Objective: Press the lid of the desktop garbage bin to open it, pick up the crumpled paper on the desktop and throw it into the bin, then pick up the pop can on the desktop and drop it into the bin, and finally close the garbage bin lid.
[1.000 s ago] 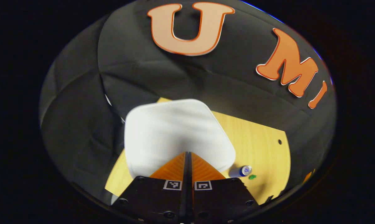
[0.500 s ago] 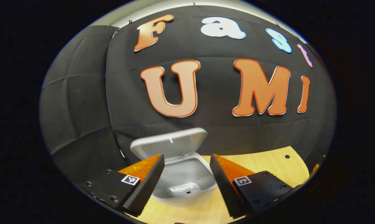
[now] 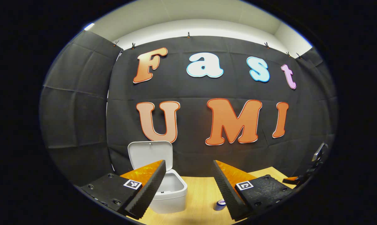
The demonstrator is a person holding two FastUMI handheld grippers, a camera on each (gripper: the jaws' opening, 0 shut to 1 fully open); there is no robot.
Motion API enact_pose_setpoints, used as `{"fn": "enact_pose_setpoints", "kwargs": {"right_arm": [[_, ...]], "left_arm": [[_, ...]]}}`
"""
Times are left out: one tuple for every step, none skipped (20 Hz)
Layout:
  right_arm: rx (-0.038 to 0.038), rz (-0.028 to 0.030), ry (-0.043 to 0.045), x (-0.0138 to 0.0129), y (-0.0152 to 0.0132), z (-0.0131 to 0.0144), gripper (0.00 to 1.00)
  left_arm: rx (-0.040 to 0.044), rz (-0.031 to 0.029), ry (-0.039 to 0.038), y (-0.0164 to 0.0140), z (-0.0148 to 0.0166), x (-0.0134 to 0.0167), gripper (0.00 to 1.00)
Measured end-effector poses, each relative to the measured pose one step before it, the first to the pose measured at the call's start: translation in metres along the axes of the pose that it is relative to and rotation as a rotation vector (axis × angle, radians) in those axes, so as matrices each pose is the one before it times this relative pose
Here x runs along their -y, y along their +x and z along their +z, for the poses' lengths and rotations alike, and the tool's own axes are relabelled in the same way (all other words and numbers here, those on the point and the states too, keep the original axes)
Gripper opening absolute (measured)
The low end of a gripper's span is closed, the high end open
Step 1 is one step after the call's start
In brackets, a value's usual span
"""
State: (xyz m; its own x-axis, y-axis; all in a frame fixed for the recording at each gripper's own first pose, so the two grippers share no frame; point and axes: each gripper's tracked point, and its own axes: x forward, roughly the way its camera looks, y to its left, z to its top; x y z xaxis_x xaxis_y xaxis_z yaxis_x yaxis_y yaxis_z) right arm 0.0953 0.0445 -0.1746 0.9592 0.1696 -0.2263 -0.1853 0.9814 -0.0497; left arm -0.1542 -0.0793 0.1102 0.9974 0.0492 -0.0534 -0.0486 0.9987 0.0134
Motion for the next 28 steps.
{"fn": "enact_pose_setpoints", "kwargs": {"right_arm": [[-0.00407, 0.01165, 0.00067, -0.00374, 0.00618, -0.00909, 0.94], [-0.00381, 0.01382, 0.00284, -0.00504, 0.00756, -0.00909, 0.94], [-0.00202, 0.01234, -0.00108, -0.0052, 0.00916, -0.00985, 0.94], [-0.01338, 0.01263, -0.00776, -0.00454, 0.01033, -0.01303, 0.94], [-0.01668, 0.01231, -0.01225, -0.00436, 0.01172, -0.01454, 0.94], [-0.03432, 0.00388, -0.01424, -0.00479, 0.01331, -0.01738, 0.94], [-0.05076, 0.00978, -0.00511, -0.00499, 0.00934, -0.01921, 0.94], [-0.02727, 0.00725, 0.00418, -0.00438, 0.01109, -0.01675, 0.94], [-0.03252, -0.0012, 0.00453, -0.00213, 0.01309, -0.01741, 0.95], [-0.03358, -0.00141, 0.00594, -0.00179, 0.01132, -0.01533, 0.93], [-0.0487, -0.0077, 0.00525, -0.00086, 0.01075, -0.01823, 0.91], [-0.04436, -0.00372, 0.01262, -0.0026, 0.01141, -0.01784, 0.87], [-0.03648, -0.00058, 0.01135, -0.00488, 0.0108, -0.01503, 0.83], [-0.02692, 0.00071, 0.00593, -0.00276, 0.00621, -0.01027, 0.75], [-0.02073, -0.00828, -0.00964, -0.00154, 0.00602, -0.00938, 0.71], [-0.01673, -0.00442, -0.00629, 0.00084, 0.00058, -0.00566, 0.63], [-0.00048, -0.00018, 0.0013, -0.00031, -0.00139, -0.00193, 0.59], [0.00951, -0.00544, 0.00486, 0.00102, 0.00606, 0.00285, 0.51], [-0.00587, -0.00667, -0.00063, -0.0013, -0.00307, -0.00024, 0.48], [-0.00363, -0.0007, -0.00232, -0.00088, 0.00116, -0.00036, 0.31], [-0.0048, -0.00022, -0.00142, -0.00038, -0.00037, -0.00067, 0.36], [-0.00348, 0.00251, 0.0055, -0.00004, -0.0004, 0.00059, 0.3], [-0.00196, 0.01417, 0.0143, -0.00303, -0.00283, 0.00141, 0.26], [0.00565, 0.00049, 0.00789, -0.00062, -0.00354, 0.00396, 0.22], [0.01129, 0.00104, 0.00092, 0.00194, -0.00537, 0.00413, 0.2], [0.01813, 0.00167, -0.00059, -0.00037, -0.00685, 0.00852, 0.17], [0.02376, 0.00324, -0.00378, -0.00151, -0.00777, 0.00974, 0.17], [0.03165, -0.00283, -0.00669, 0.00048, -0.00908, 0.01331, 0.17]], "left_arm": [[0.01002, 0.00871, -0.00008, -0.00843, 0.00111, 0.00063, 0.93], [0.01178, -0.00047, -0.00546, -0.00756, 0.0011, 0.00244, 0.94], [0.02103, 0.00631, -0.01402, -0.00649, 0.00469, 0.00034, 0.94], [0.01103, 0.00241, -0.01597, -0.00628, 0.00204, 0.00184, 0.94], [0.01245, 0.00988, -0.0053, -0.00478, 0.00301, -0.00097, 0.94], [0.00363, 0.00526, 0.00152, -0.00281, 0.00158, -0.00048, 0.94], [-0.0108, 0.0071, 0.01602, -0.00387, 0.00002, 0.00007, 0.93], [-0.01125, 0.00898, 0.02453, -0.00269, -0.001, -0.00128, 0.93], [-0.00659, 0.00605, 0.0244, -0.003, 0.00126, -0.0017, 0.93], [-0.00244, 0.00545, 0.01925, -0.00379, -0.00047, -0.00099, 0.93], [-0.00173, 0.00554, 0.01581, -0.00334, 0.00163, -0.00101, 0.93], [0.00025, 0.01059, 0.01709, -0.00332, 0.00041, -0.00281, 0.93], [0.00077, 0.01122, 0.01676, -0.00224, 0.0011, -0.00394, 0.93], [0.00143, 0.01204, 0.01551, -0.00297, -0.00044, -0.00289, 0.93], [0.001, 0.01054, 0.01212, -0.00124, 0.00103, -0.00402, 0.93], [-0.00155, 0.01088, 0.00902, -0.00247, -0.00018, -0.00401, 0.93], [-0.00185, 0.0068, 0.00375, -0.00098, -0.00056, -0.00195, 0.93], [-0.00342, 0.00384, 0.00127, 0.00012, -0.00077, -0.00085, 0.93], [-0.00678, 0.00396, -0.00015, -0.00073, -0.00286, -0.00176, 0.93], [-0.0063, 0.00141, -0.00498, -0.00138, -0.00135, -0.00153, 0.93], [-0.00613, -0.0011, -0.00446, 0.00051, -0.00323, -0.00164, 0.93], [-0.00406, -0.00048, -0.00389, -0.0008, -0.00075, -0.00051, 0.93], [-0.00184, 0.00027, -0.00093, -0.0008, -0.00147, -0.00148, 0.94], [0.00459, -0.00143, -0.00329, -0.00076, 0.00146, -0.00093, 0.94], [0.00386, -0.00349, -0.00458, -0.00137, 0.00017, 0.00034, 0.94], [0.00348, -0.00513, -0.00541, -0.00128, -0.00007, -0.0013, 0.94], [0.00248, -0.00279, -0.00314, -0.00105, 0.00063, -0.00084, 0.94], [0.00248, -0.00318, -0.00399, -0.00179, -0.00082, -0.00081, 0.94]]}}
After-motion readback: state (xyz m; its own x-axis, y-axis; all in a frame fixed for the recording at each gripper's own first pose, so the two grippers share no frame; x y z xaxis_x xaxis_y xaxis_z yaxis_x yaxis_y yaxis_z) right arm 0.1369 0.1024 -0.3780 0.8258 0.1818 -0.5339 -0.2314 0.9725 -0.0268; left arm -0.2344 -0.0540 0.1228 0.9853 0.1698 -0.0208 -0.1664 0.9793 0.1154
